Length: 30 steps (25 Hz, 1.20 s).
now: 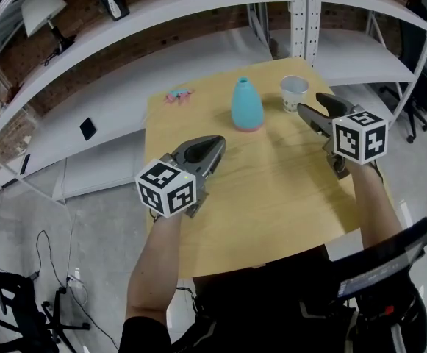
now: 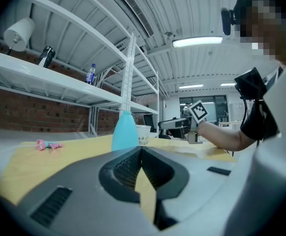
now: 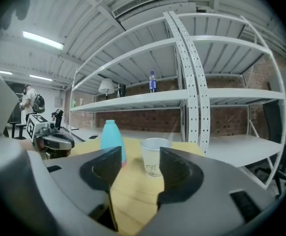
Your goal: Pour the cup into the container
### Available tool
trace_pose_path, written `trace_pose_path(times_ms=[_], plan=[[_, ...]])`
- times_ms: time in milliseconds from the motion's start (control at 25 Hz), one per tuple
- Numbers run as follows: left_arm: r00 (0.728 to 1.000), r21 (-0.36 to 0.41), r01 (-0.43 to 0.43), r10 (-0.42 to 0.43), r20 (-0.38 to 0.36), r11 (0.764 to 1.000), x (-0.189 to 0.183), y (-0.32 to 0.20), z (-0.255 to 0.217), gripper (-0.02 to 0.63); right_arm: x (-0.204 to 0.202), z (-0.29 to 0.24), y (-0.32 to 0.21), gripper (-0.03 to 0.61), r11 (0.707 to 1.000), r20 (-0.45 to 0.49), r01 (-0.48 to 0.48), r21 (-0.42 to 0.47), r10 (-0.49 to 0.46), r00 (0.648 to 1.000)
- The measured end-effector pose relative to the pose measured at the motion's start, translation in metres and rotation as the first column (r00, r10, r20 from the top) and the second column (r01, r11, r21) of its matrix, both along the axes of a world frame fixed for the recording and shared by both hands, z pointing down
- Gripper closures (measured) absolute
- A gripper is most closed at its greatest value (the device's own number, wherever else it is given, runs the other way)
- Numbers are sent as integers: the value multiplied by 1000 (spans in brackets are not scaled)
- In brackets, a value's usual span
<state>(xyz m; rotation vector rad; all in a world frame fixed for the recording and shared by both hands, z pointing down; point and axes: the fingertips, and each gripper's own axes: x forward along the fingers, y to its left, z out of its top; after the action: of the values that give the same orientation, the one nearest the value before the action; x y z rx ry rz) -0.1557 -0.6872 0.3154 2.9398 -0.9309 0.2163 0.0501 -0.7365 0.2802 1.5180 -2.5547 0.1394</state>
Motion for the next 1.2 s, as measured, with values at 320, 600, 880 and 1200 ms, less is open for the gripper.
trace_pose_path(times_ms=[320,600,880,1200], plan=[[1000,-3,27,-27,-4,1000,0,3,-1,612,-35,-2,42,577,995,41,89,50,-91,995],[996,3,-20,20,92,1000,18,37,-1,614,-49,-4,81,577,986,84,146,78,-152,985],[1000,99,20,-19,-7,995,29,96,-45,614,-54,-4,116,577,982,100,161,100,-171,980],[987,141,150,-139,-85,978,36,169,-56,612,-46,-9,180,577,977,132,181,114,-196,972]])
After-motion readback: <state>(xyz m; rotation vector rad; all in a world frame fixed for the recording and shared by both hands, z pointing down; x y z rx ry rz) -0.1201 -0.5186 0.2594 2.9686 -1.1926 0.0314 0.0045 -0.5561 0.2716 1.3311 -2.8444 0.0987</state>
